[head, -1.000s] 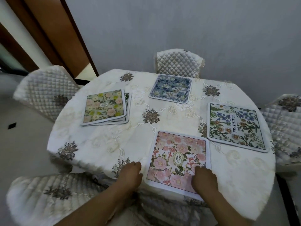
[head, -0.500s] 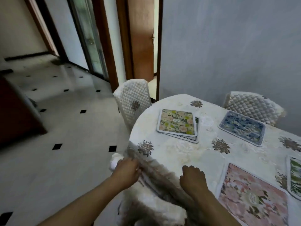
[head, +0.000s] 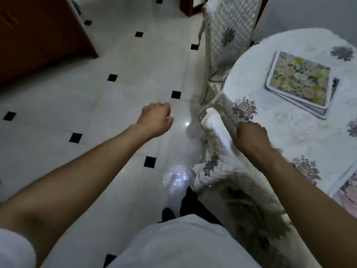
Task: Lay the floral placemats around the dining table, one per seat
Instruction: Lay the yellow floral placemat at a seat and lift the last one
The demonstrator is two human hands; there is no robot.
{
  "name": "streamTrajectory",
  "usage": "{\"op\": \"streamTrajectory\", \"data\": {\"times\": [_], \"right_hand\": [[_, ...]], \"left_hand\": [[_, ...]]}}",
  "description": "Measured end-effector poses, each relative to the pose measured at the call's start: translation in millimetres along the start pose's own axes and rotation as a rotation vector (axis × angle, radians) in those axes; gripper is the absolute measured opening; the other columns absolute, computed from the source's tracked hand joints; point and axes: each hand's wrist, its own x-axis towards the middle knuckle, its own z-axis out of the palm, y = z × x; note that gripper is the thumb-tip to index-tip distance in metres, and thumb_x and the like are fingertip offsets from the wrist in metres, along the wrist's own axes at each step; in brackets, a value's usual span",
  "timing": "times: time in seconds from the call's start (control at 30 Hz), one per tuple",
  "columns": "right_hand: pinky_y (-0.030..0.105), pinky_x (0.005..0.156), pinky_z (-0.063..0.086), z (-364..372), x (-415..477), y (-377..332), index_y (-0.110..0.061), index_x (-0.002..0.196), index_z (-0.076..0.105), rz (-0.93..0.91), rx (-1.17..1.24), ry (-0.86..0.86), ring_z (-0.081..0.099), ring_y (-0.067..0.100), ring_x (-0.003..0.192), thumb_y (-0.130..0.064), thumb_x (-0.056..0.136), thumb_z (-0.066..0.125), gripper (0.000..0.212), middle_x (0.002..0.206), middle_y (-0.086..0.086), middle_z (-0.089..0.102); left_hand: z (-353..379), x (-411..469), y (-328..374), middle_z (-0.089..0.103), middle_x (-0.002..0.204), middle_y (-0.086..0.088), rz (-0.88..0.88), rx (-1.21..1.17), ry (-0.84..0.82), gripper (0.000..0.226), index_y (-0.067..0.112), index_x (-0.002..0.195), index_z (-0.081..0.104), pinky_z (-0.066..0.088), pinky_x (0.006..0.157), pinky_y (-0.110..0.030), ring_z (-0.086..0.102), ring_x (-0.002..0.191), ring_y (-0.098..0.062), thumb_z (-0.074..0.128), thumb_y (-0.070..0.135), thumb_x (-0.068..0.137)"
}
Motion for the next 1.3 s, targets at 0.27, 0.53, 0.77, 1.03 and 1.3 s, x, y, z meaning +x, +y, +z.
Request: {"op": "streamTrajectory", "data": {"times": [0.27, 0.53, 0.77, 1.03, 1.3], "right_hand": [[0.037, 0.064, 0.046, 5, 117, -28, -0.009, 0.082, 0.063, -0.010, 0.100, 0.042, 0.062, 0.037, 0.073, -0.026, 0.085, 0.055, 0.019, 0.079, 0.018, 0.064], [0.036, 0.066, 0.048, -30, 238, -96, -0.006, 0.078, 0.064, -0.132, 0.070, 0.049, 0.063, 0.039, 0.073, -0.023, 0.079, 0.062, 0.017, 0.078, 0.020, 0.066], [0.040, 0.080, 0.047, -48, 350, -168, -0.007, 0.089, 0.059, -0.085, 0.050, 0.046, 0.060, 0.038, 0.092, -0.023, 0.086, 0.055, 0.017, 0.095, 0.021, 0.064], [0.038, 0.083, 0.046, -73, 408, -177, -0.009, 0.097, 0.060, 0.164, 0.044, -0.019, 0.058, 0.036, 0.098, -0.024, 0.085, 0.053, 0.021, 0.102, 0.018, 0.063], [0.039, 0.082, 0.044, -79, 448, -81, -0.013, 0.098, 0.060, 0.424, 0.063, -0.020, 0.058, 0.033, 0.095, -0.030, 0.086, 0.053, 0.022, 0.101, 0.012, 0.063]], "left_hand": [[-23, 97, -28, 0.063, 0.099, -0.011, -0.016, 0.049, -0.050, 0.025, 0.013, 0.095, 0.056, 0.042, 0.089, -0.044, 0.054, 0.099, -0.034, 0.051, 0.038, 0.092], [-65, 178, -102, 0.062, 0.098, -0.009, -0.103, 0.030, -0.008, 0.023, 0.015, 0.093, 0.054, 0.040, 0.086, -0.041, 0.053, 0.098, -0.032, 0.052, 0.038, 0.092], [-84, 289, -200, 0.060, 0.093, -0.005, -0.037, -0.007, 0.023, 0.021, 0.018, 0.089, 0.051, 0.038, 0.079, -0.039, 0.052, 0.093, -0.030, 0.052, 0.039, 0.090], [-106, 425, -216, 0.062, 0.095, -0.007, 0.241, 0.043, -0.023, 0.025, 0.014, 0.096, 0.055, 0.037, 0.077, -0.039, 0.052, 0.091, -0.029, 0.050, 0.038, 0.091], [-100, 545, -108, 0.061, 0.099, -0.008, 0.528, 0.119, -0.115, 0.025, 0.015, 0.097, 0.054, 0.041, 0.083, -0.041, 0.052, 0.096, -0.029, 0.049, 0.039, 0.093]]}}
